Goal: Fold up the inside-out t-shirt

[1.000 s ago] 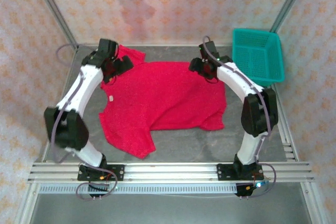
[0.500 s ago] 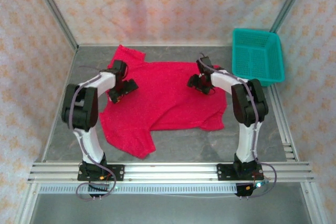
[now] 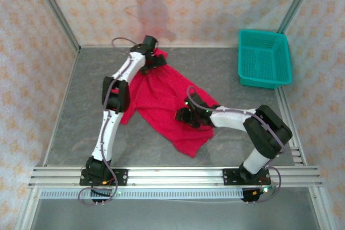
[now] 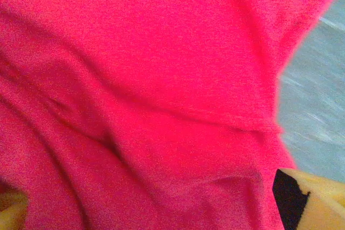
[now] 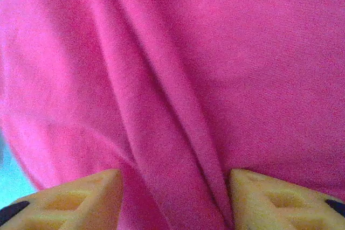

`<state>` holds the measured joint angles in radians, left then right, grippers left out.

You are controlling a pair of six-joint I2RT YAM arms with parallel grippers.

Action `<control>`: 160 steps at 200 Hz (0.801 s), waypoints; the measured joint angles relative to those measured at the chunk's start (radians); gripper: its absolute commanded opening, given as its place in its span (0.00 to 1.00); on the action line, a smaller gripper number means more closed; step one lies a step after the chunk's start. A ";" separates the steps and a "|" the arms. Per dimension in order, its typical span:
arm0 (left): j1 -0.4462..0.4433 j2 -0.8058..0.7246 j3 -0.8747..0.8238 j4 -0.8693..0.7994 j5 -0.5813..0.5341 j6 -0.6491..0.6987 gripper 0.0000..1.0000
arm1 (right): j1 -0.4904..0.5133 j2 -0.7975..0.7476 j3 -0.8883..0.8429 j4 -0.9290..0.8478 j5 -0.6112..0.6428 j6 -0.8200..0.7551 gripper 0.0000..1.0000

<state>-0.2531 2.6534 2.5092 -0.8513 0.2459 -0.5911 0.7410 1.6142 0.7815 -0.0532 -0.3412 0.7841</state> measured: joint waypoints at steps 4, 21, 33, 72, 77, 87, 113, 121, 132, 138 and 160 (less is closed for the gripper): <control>-0.017 0.016 0.034 -0.012 0.014 0.013 0.97 | 0.005 -0.010 -0.005 -0.005 -0.001 0.006 0.56; -0.072 0.019 0.063 -0.052 0.065 0.050 0.97 | -0.025 -0.072 -0.009 -0.055 0.030 0.011 0.57; -0.092 -0.024 0.011 -0.063 0.082 0.070 0.97 | -0.066 -0.119 0.002 -0.090 0.055 0.000 0.57; 0.015 -0.425 -0.455 -0.035 0.052 0.084 0.96 | -0.215 -0.142 0.099 -0.127 0.097 -0.069 0.49; 0.042 -0.483 -0.511 -0.018 0.044 0.082 0.96 | -0.225 -0.121 0.121 -0.131 0.097 -0.079 0.48; 0.105 -0.598 -0.623 0.023 0.030 0.074 0.95 | -0.239 -0.061 0.177 -0.134 0.093 -0.101 0.48; 0.223 -0.775 -0.816 0.119 0.002 0.042 0.94 | -0.251 0.146 0.372 -0.150 0.056 -0.136 0.47; 0.230 -0.779 -0.841 0.133 0.003 0.039 0.94 | -0.251 0.219 0.444 -0.154 0.042 -0.146 0.47; 0.225 -0.751 -0.858 0.151 0.011 0.032 0.93 | -0.254 0.307 0.537 -0.163 0.022 -0.158 0.47; 0.219 -0.728 -0.863 0.160 0.017 0.031 0.92 | -0.254 0.351 0.586 -0.170 0.013 -0.163 0.47; 0.201 -0.620 -0.864 0.183 0.062 0.012 0.90 | -0.264 0.482 0.739 -0.198 -0.007 -0.177 0.47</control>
<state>-0.0517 2.0335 1.6455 -0.6678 0.3080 -0.5793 0.4774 2.0960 1.5204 -0.2516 -0.3481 0.6067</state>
